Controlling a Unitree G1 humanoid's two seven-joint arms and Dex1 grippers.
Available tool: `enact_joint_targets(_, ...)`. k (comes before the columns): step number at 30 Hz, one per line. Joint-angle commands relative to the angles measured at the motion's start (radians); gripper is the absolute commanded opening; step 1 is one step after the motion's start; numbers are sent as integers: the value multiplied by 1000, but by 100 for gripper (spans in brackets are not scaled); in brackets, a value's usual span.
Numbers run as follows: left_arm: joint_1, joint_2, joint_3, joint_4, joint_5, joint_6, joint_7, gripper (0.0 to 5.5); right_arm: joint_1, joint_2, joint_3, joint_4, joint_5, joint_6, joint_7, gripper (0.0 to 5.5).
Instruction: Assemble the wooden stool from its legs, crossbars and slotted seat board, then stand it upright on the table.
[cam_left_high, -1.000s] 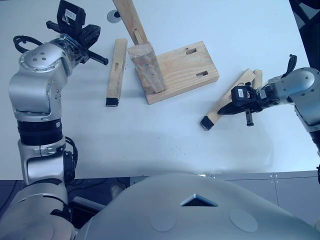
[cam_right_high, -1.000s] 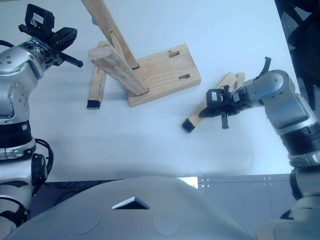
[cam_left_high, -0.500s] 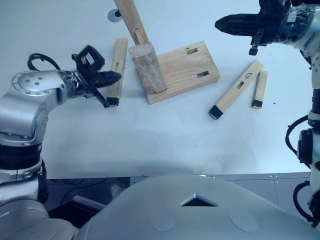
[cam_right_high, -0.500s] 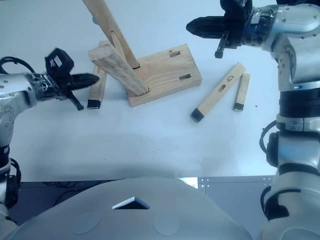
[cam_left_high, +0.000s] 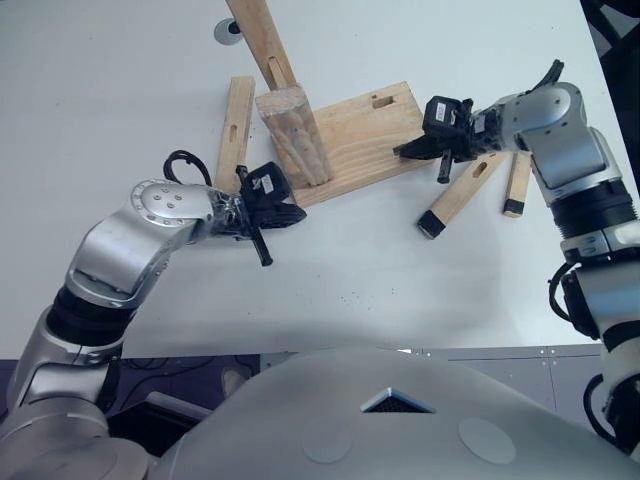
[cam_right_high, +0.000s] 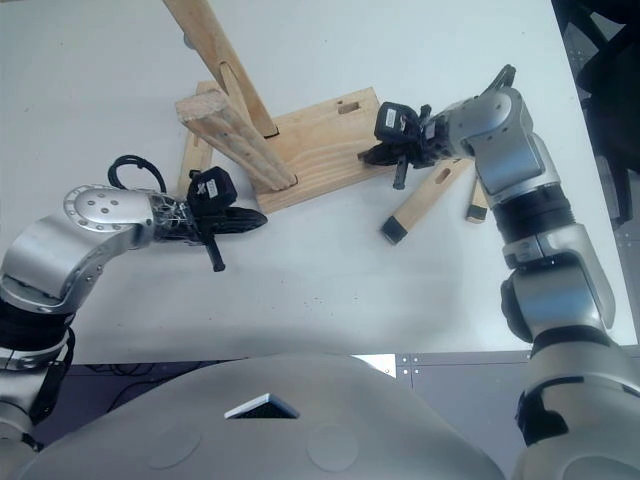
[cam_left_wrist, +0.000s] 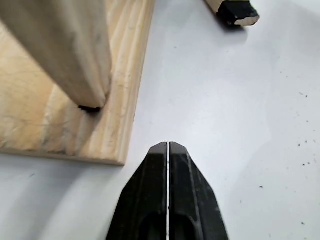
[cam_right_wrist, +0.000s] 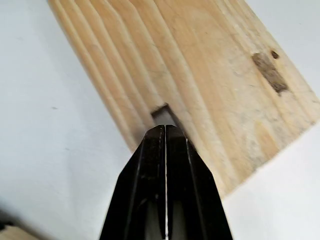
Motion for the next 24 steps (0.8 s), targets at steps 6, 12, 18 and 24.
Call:
enact_joint_targets(6, -32, -73, -31, 82, 68, -6, 82, 0, -41, -13, 77, 81, -109, -71, 88, 3)
enact_joint_targets(12, -98, -163, -61, 284, 203, -33, 221, 0, -65, 16, 196, 18, -199, -161, 223, 3)
enact_joint_targets(18, -204, -276, -9, 568, 294, -138, 334, 0, 27, 149, 203, -260, -110, -15, 225, 3)
enact_joint_targets(24, -277, -366, 66, 744, 312, -219, 384, 0, 54, 312, 184, -341, -64, 109, 106, 3)
